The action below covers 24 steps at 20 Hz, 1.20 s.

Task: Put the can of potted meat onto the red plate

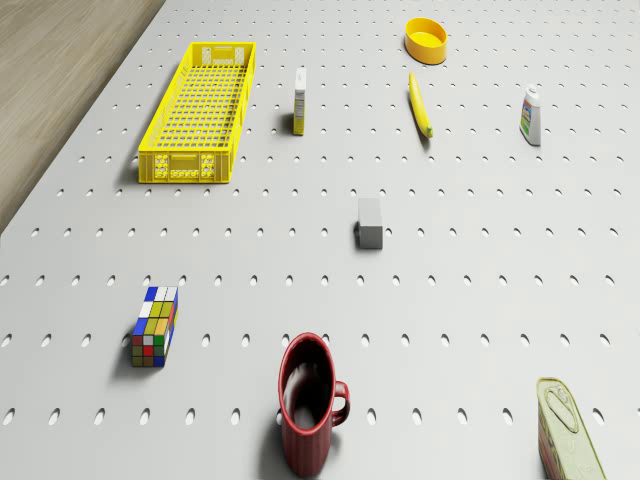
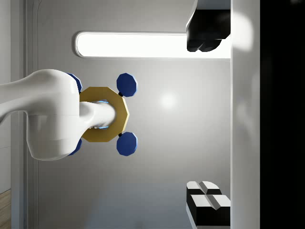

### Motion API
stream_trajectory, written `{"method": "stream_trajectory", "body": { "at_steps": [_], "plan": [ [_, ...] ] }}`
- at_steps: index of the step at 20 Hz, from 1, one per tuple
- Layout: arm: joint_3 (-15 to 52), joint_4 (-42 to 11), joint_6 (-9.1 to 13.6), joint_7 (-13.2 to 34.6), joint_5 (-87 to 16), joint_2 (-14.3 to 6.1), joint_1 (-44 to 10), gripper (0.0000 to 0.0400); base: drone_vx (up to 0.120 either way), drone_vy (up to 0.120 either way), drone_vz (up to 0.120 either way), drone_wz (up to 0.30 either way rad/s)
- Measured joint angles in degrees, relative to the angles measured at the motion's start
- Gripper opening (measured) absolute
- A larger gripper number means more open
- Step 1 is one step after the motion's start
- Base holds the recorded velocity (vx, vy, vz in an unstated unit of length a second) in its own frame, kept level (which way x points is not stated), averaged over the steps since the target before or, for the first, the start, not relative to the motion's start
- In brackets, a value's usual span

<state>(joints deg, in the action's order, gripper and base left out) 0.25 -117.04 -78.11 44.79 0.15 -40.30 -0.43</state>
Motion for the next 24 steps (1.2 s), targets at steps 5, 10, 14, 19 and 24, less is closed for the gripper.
{"method": "stream_trajectory", "body": {
  "at_steps": [5, 10, 14, 19, 24],
  "plan": [
    [0.0, -0.1, -0.2, 0.0, 0.0, -0.1, 0.0, 0.0400, 0.056, -0.120, 0.000, 0.000],
    [0.1, -0.2, -0.4, 0.0, -0.1, -0.3, -0.1, 0.0400, 0.080, -0.120, 0.000, 0.000],
    [0.2, -0.3, -0.5, 0.0, -0.1, -0.4, -0.1, 0.0400, 0.030, -0.120, 0.000, 0.000],
    [0.3, -0.5, -0.8, 0.0, -0.4, -0.5, -0.2, 0.0400, 0.000, -0.120, 0.000, 0.000],
    [0.7, -0.6, -1.0, 0.1, -0.9, -0.7, -0.3, 0.0400, 0.000, -0.120, 0.000, 0.000]
  ]
}}
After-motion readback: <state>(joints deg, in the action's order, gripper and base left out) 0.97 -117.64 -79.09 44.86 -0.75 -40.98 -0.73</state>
